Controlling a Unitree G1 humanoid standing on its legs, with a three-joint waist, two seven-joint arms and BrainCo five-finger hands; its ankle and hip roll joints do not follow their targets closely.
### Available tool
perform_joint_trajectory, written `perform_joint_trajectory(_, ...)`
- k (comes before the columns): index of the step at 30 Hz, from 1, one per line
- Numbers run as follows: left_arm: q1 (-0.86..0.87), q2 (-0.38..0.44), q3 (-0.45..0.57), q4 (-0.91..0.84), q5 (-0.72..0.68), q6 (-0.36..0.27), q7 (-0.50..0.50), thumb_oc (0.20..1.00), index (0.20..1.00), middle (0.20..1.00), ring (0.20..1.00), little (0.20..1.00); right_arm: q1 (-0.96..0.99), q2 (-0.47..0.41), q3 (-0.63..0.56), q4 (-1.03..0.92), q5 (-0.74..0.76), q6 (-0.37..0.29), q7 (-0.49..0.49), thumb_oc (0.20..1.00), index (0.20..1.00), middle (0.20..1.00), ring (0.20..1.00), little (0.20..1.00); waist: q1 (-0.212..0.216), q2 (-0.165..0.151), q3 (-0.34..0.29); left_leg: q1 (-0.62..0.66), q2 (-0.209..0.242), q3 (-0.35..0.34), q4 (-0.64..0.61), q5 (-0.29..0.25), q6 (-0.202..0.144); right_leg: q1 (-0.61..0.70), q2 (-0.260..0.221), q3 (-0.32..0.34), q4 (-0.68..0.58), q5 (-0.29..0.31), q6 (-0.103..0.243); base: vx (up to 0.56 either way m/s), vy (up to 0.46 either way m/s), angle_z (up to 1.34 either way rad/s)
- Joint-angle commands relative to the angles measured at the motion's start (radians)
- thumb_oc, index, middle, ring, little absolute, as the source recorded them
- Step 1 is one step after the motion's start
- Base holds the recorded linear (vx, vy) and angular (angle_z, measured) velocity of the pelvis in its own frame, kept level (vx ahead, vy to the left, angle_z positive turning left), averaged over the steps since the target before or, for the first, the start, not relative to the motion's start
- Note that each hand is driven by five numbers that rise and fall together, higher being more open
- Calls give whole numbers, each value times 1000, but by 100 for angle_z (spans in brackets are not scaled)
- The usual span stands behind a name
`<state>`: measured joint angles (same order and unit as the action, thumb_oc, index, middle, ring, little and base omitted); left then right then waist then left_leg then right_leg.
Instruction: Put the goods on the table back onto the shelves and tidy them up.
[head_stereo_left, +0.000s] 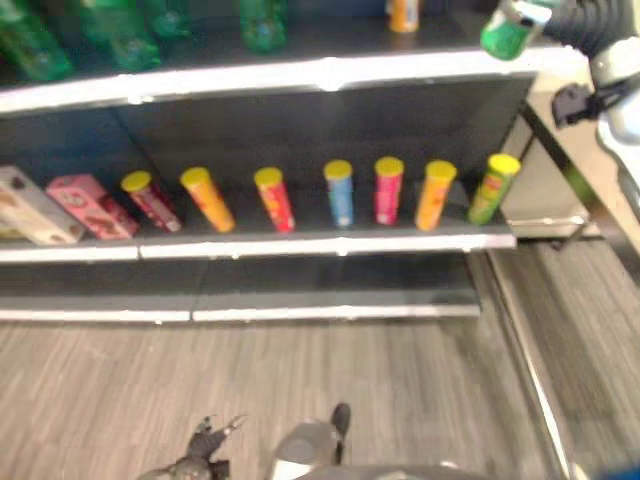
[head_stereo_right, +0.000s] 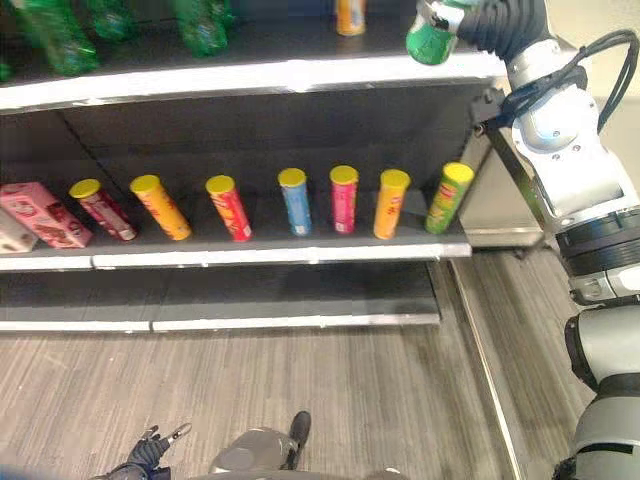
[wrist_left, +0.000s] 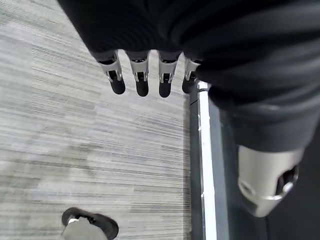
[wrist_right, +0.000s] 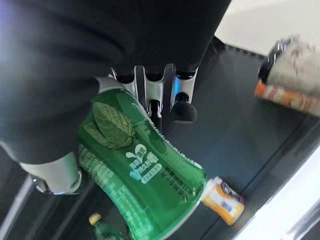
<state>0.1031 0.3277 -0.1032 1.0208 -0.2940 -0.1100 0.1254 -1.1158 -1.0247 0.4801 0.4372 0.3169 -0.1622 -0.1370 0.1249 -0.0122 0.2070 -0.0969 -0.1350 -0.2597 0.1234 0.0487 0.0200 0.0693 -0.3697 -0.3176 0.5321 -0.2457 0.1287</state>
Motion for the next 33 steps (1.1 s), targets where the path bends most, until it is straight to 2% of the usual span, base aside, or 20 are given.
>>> perform_joint_trajectory(1,-25,80,-17,-18,1,-34,-7,1000,1000,1000,1000,1000,-242,-33,60,125,55,-5,-23,200,200,200,200,200,8,-6,4,1,83,-5,72,-198,-103,-161,96,168,-227,142,46,84,-95,61)
perform_joint_trajectory(3,-48,84,-34,-9,17,-23,1,1000,1000,1000,1000,1000,-228,-39,70,188,68,-12,-36,200,200,200,200,200,-17,-11,25,19,70,-39,73,-205,-106,-217,169,254,-294,139,62,108,-125,40)
perform_joint_trajectory(4,-39,102,-27,-23,22,-36,-3,1000,1000,1000,1000,1000,-294,-50,101,241,26,24,-23,200,200,200,200,200,-12,-23,28,18,56,-67,90,-220,-115,-190,172,279,-323,138,79,130,-128,53)
perform_joint_trajectory(6,-34,89,-32,-28,-1,-34,-17,1000,1000,1000,1000,1000,-305,-36,118,231,49,10,-12,200,200,200,200,200,-14,-33,29,22,49,-81,92,-217,-123,-174,175,286,-335,144,69,103,-112,113)
perform_joint_trajectory(7,-36,77,-38,-29,-18,-40,-17,1000,1000,1000,1000,1000,-321,-36,129,296,58,19,-15,200,200,200,200,200,-6,-38,29,35,70,-94,94,-221,-139,-157,179,274,-328,137,53,60,-113,96)
perform_joint_trajectory(8,-37,77,-38,-29,-18,-40,-17,1000,1000,1000,1000,1000,-322,-36,129,296,58,19,-15,200,200,200,200,200,-8,-39,27,32,68,-96,91,-216,-139,-159,176,272,-331,140,54,116,-219,54)
perform_joint_trajectory(9,-37,70,-41,-32,-25,-42,-20,1000,1000,1000,1000,1000,-325,-45,145,340,45,27,-13,200,200,200,200,200,-9,-42,13,34,93,-101,82,-209,-148,-146,179,252,-341,133,48,83,-153,43)
perform_joint_trajectory(12,-30,56,-39,-27,-29,-41,-10,1000,1000,1000,1000,1000,-321,-40,140,385,39,31,-11,200,200,200,200,200,-9,-43,0,45,129,-106,62,-198,-162,-117,186,204,-353,122,38,92,-170,61)
perform_joint_trajectory(14,-27,54,-38,-27,-31,-41,-9,1000,1000,1000,1000,1000,-318,-40,137,387,38,32,-12,200,200,200,200,200,-12,-43,-2,48,135,-107,56,-196,-165,-111,187,193,-355,119,36,41,-106,21)
perform_joint_trajectory(19,-10,30,-31,14,-41,-33,3,1000,1000,1000,1000,1000,-338,-12,148,462,1,40,-18,200,200,200,200,200,-9,-45,-19,52,176,-95,16,-167,-188,-89,193,117,-346,90,18,55,-106,37)
perform_joint_trajectory(25,-8,19,-26,26,-53,-38,15,1000,1000,1000,1000,1000,-363,19,169,552,-39,47,-22,200,200,200,200,200,2,-43,-22,51,188,-95,-9,-151,-196,-77,195,80,-348,74,10,32,-53,16)
perform_joint_trajectory(33,0,11,-32,46,-45,-35,17,1000,1000,1000,1000,1000,-355,10,171,609,-56,57,-15,200,200,200,200,200,-1,-32,-15,46,185,-98,-22,-143,-197,-77,185,51,-328,63,5,17,-11,9)
